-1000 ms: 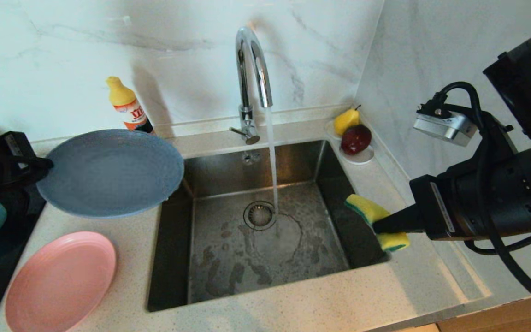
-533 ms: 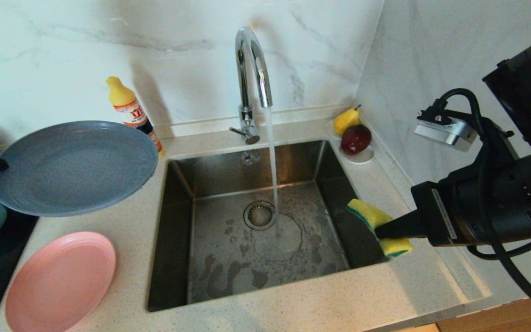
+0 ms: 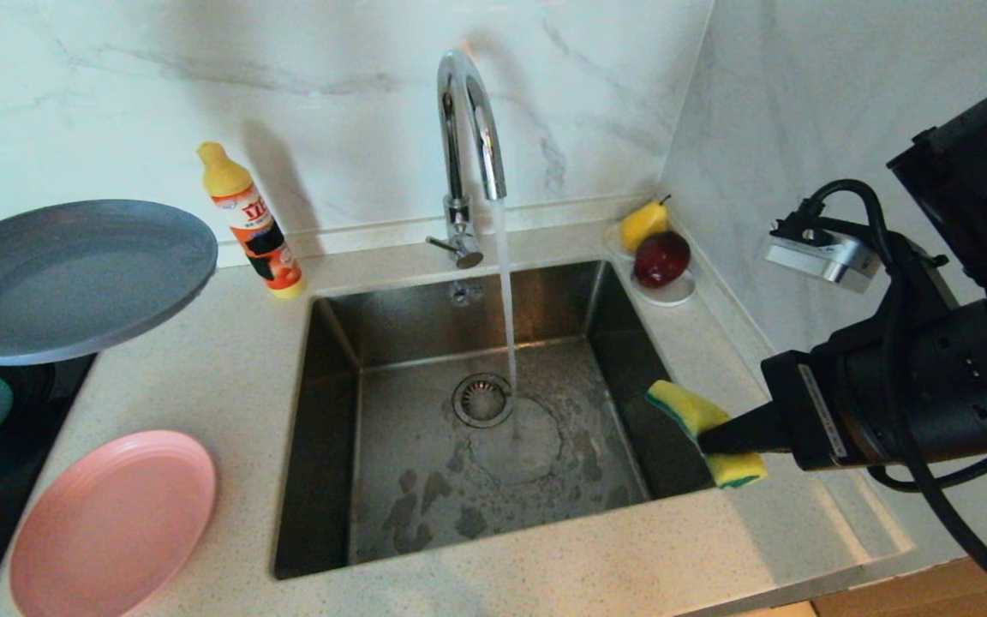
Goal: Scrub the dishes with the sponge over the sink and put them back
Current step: Place the plate on the table
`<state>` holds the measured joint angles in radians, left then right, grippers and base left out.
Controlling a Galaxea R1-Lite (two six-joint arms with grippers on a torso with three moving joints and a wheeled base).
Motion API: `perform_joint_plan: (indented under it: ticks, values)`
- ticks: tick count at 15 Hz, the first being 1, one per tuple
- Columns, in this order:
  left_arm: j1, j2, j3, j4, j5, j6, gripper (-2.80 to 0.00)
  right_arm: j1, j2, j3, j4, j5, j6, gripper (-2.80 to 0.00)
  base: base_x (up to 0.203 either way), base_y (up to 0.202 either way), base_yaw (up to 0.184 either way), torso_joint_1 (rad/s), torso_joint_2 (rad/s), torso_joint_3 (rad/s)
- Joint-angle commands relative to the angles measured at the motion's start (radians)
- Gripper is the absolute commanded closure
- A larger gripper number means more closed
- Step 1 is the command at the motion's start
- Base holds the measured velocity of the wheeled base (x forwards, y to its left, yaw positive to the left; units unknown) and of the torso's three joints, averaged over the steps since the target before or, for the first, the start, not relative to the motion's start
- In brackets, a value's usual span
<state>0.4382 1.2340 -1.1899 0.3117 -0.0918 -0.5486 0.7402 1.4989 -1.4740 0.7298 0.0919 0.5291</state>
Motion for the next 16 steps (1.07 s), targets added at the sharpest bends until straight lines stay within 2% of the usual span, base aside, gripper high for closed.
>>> perform_joint_plan:
  ticks: [1, 3, 6, 7, 11, 16]
  values:
    - [0.032, 0.073, -0.019, 0.001, -0.018, -0.013, 0.0, 0.001, 0.011, -0.012, 0.003, 0.002, -0.02, 0.0, 0.0, 0.0, 0.0, 0.0, 0.0, 0.0]
    - [0.074, 0.132, -0.04, 0.001, -0.044, -0.019, 0.0, 0.002, 0.017, -0.018, 0.003, 0.002, -0.023, 0.0, 0.0, 0.0, 0.0, 0.0, 0.0, 0.0]
    - [0.167, 0.203, -0.054, -0.017, -0.171, -0.019, 0.0, 0.004, 0.039, -0.011, -0.003, 0.005, -0.023, 0.0, 0.0, 0.0, 0.0, 0.0, 0.0, 0.0]
    - [0.188, 0.214, -0.055, -0.021, -0.186, -0.018, 0.0, 0.005, 0.042, -0.007, -0.019, 0.005, -0.023, 0.0, 0.0, 0.0, 0.0, 0.0, 0.0, 0.0]
    - [0.266, 0.261, -0.049, -0.062, -0.232, -0.011, 0.0, 0.005, 0.053, -0.002, -0.038, 0.006, -0.021, 0.0, 0.0, 0.0, 0.0, 0.0, 0.0, 0.0]
    - [0.288, 0.331, -0.046, -0.105, -0.236, 0.012, 0.0, 0.008, 0.058, -0.002, -0.039, 0.005, -0.021, 0.0, 0.0, 0.0, 0.0, 0.0, 0.0, 0.0]
